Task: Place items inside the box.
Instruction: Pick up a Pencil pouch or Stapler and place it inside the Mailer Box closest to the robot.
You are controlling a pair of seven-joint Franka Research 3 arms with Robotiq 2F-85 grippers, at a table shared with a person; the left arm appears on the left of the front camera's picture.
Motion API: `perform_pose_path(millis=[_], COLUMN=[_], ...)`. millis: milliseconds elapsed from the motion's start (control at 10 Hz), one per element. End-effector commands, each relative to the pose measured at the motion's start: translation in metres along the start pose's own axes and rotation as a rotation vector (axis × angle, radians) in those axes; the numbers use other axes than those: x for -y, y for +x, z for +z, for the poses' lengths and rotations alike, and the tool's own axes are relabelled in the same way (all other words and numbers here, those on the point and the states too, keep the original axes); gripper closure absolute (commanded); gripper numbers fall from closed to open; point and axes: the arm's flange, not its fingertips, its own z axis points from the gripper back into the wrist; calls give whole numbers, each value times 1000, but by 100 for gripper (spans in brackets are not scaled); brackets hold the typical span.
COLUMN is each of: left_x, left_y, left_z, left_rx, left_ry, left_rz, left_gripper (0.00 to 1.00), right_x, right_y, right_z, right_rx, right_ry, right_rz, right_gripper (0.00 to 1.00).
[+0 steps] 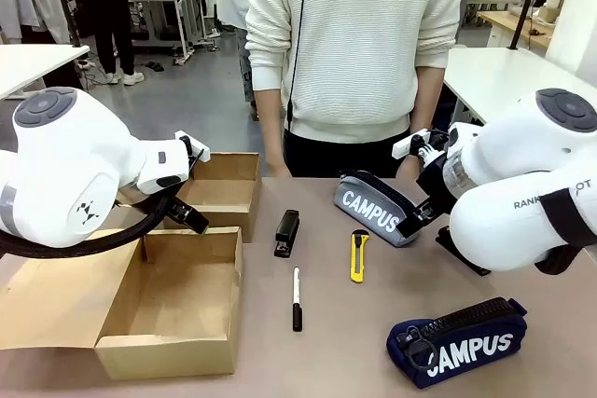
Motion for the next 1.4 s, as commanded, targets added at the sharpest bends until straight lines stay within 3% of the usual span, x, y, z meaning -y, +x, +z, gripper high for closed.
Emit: perform_pose_path(millis=[0,200,300,500,600,700,900,1100,1300], left_x=[0,0,4,7,1,-16,-94,-166,-192], left_y=[0,0,-4,-11,-22,-42,-115,-209,-275], left_z=[0,0,24,121,164,197,233,232,201], left_rx=[0,0,23,165,187,202,347,577,802], left_ry=[0,0,-19,-241,-283,-371,-693,-791,-832], left_rz=[0,0,20,109,181,220,288,611,939], left_gripper=[0,0,0,0,0,0,0,0,0], right_x=[0,0,1,28,50,77,158,222,220], right_y=[0,0,1,3,-11,-35,-121,-224,-292], right_z=[0,0,21,100,144,178,219,223,228], right_rx=[0,0,6,-48,-31,-3,192,435,638], right_ry=[0,0,108,179,342,392,631,765,739], right_rz=[-1,0,-29,-220,-298,-417,-670,-1014,-1199], right_gripper=[0,0,0,0,0,0,0,0,0])
